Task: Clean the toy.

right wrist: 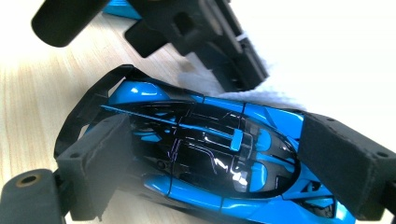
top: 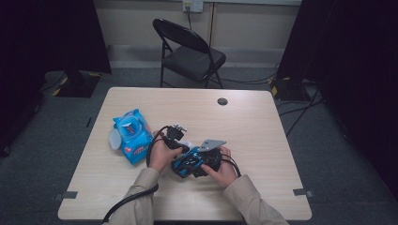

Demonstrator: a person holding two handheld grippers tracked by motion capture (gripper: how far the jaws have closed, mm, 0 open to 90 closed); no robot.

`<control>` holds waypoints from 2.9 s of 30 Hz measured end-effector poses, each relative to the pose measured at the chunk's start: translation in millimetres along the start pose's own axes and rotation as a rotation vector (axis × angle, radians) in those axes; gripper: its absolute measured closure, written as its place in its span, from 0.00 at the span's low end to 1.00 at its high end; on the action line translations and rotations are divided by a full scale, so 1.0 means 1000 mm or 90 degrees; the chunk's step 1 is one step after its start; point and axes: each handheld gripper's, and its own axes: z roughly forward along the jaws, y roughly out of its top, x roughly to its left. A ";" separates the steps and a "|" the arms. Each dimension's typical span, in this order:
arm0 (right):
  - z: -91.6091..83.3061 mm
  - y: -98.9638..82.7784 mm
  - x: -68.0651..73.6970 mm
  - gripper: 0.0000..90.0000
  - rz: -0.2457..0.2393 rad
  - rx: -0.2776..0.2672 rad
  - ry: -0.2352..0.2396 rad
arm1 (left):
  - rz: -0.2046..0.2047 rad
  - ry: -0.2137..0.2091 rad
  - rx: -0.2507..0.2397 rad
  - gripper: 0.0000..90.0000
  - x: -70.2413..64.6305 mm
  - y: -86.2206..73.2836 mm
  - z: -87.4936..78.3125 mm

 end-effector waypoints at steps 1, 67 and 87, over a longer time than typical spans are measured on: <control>0.000 0.000 0.000 0.11 0.000 0.000 0.000 | 0.000 -0.001 0.003 0.93 0.000 -0.001 -0.001; 0.000 -0.001 -0.001 0.11 0.001 -0.005 0.003 | -0.038 0.013 -0.030 0.93 0.008 0.014 0.004; 0.000 -0.002 -0.001 0.11 0.001 -0.009 0.003 | -0.010 -0.002 -0.006 0.92 0.000 0.012 0.010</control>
